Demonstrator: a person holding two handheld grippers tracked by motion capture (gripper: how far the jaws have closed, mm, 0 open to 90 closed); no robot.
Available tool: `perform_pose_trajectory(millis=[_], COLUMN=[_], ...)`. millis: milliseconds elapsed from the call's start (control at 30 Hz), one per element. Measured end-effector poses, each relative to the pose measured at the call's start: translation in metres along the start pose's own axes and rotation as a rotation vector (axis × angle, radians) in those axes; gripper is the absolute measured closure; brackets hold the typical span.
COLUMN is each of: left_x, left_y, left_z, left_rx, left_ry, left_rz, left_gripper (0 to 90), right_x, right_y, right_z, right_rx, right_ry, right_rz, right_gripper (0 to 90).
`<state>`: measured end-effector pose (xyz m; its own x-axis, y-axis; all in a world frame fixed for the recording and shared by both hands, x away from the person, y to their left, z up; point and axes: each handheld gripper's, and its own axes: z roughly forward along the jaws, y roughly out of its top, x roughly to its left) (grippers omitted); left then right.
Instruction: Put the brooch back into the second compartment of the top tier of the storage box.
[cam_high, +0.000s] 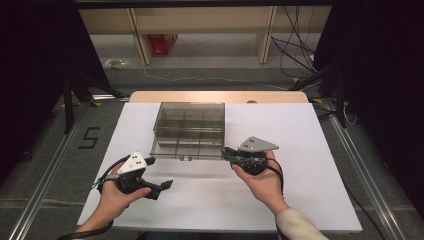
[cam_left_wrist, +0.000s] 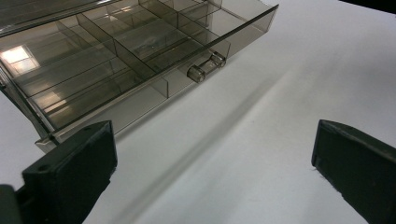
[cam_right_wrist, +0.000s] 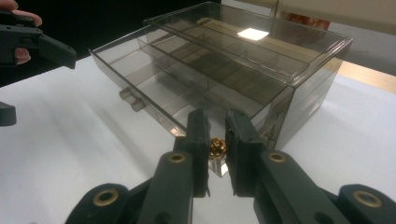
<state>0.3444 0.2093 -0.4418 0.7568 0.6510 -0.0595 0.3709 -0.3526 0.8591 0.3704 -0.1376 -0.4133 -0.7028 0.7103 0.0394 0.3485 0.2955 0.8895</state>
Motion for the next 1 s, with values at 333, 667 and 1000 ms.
perform_pose_trajectory(millis=[333,667,1000], left_x=[0.0,-0.0004,0.0], left_y=[-0.0001,0.0003,-0.0001], left_z=[-0.0001,-0.0003,-0.0002], left_rx=[0.001,-0.001,0.0], left_ry=[0.0,-0.001,-0.001], left_rz=[0.0,0.002,0.001], left_gripper=[0.0,0.0,0.0], right_x=[0.0002,0.0008,0.0027], right_y=[-0.0001,0.001,0.0022], right_z=[0.0004,0.0033,0.0077], right_rx=[0.0,0.003,0.002], right_ry=[0.002,0.005,0.008], right_rz=[0.001,0.001,-0.002], right_gripper=[80.7,80.7,80.7])
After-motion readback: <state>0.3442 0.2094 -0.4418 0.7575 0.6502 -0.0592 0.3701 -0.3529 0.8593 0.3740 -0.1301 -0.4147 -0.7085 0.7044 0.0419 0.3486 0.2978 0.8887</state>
